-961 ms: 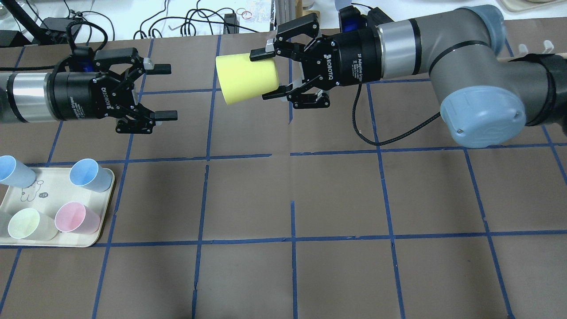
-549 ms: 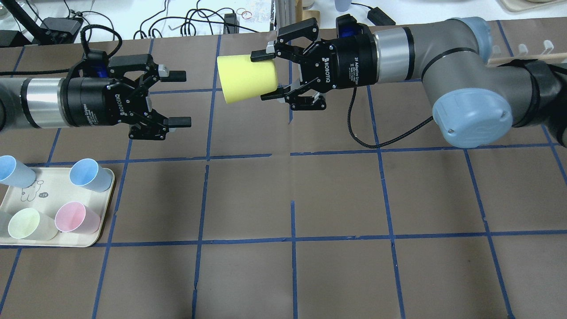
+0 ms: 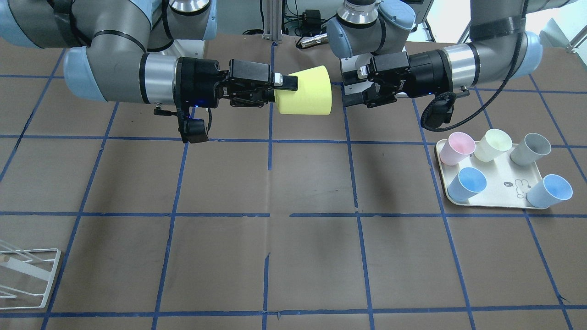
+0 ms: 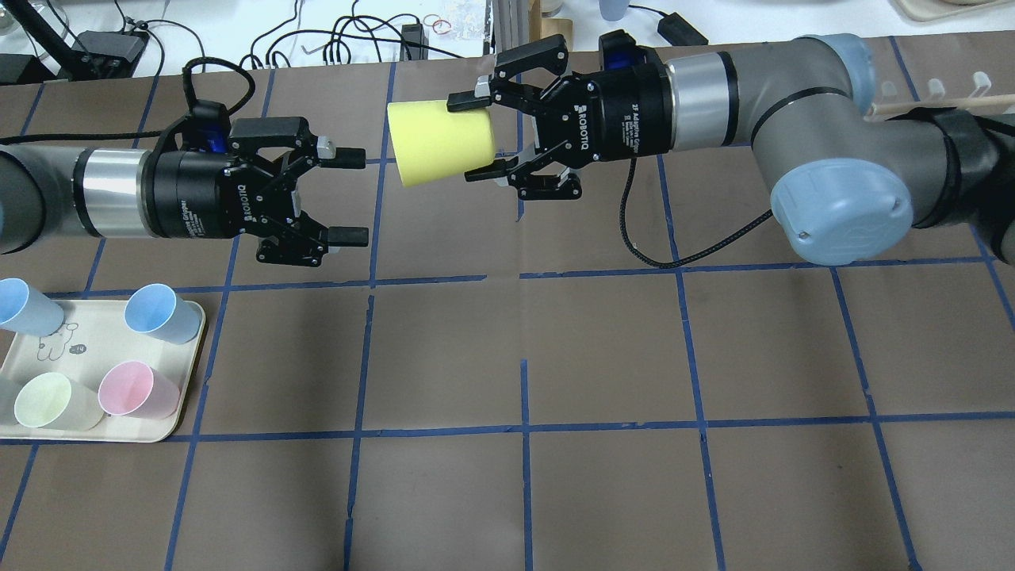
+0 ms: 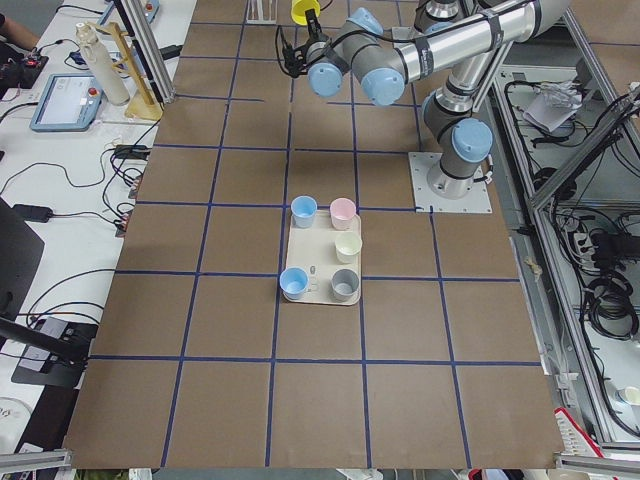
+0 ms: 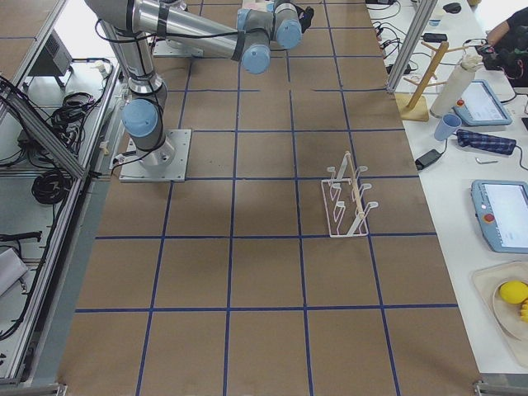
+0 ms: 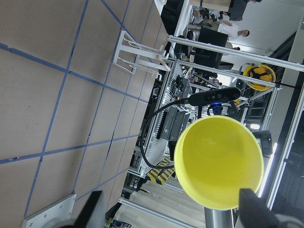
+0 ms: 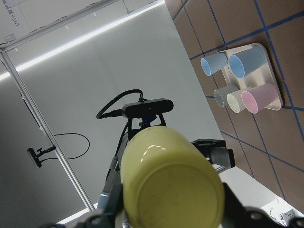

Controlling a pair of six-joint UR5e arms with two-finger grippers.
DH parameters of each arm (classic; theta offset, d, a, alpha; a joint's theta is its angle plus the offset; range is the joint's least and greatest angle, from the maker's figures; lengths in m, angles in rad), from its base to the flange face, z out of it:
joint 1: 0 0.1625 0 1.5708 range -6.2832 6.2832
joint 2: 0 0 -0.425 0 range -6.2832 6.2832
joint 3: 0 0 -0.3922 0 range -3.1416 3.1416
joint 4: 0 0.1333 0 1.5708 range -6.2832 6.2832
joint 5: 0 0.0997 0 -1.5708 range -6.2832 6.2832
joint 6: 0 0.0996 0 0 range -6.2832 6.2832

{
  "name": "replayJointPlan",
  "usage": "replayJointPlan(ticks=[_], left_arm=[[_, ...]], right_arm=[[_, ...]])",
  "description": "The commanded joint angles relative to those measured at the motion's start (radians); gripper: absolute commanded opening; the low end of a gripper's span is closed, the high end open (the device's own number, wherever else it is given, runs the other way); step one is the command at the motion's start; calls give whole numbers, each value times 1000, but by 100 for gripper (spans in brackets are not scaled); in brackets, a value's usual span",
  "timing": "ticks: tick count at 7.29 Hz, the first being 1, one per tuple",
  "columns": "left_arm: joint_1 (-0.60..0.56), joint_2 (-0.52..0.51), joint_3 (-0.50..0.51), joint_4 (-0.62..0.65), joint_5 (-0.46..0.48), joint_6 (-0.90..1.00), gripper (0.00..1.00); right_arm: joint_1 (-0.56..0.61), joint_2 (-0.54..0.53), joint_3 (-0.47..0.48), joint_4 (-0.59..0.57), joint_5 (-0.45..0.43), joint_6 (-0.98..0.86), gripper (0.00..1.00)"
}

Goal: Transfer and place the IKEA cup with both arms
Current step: 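Close the left gripper on the yellow cup's base beside the right gripper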

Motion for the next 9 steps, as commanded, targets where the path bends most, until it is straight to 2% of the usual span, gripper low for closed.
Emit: replayJointPlan(ticks=[1,2,3,6,8,9], left_arm=[[-18,-20,-4,4,-44,5,100],[-26,-22,-2,4,-52,5,100],[-29,-22,-4,-1,-97,4,100],[-35,-30,-11,8,-104,8,98],[-70,-30,-13,12,-182,8,93],[-70,-28,-11,12,-181,8,90]], right_arm=[[4,0,0,3,20,0,0],[4,0,0,4,21,1,0],[5,1,0,6,23,1,0],[8,17,0,9,58,3,0],[13,21,2,11,58,7,0],[13,26,2,9,58,7,0]])
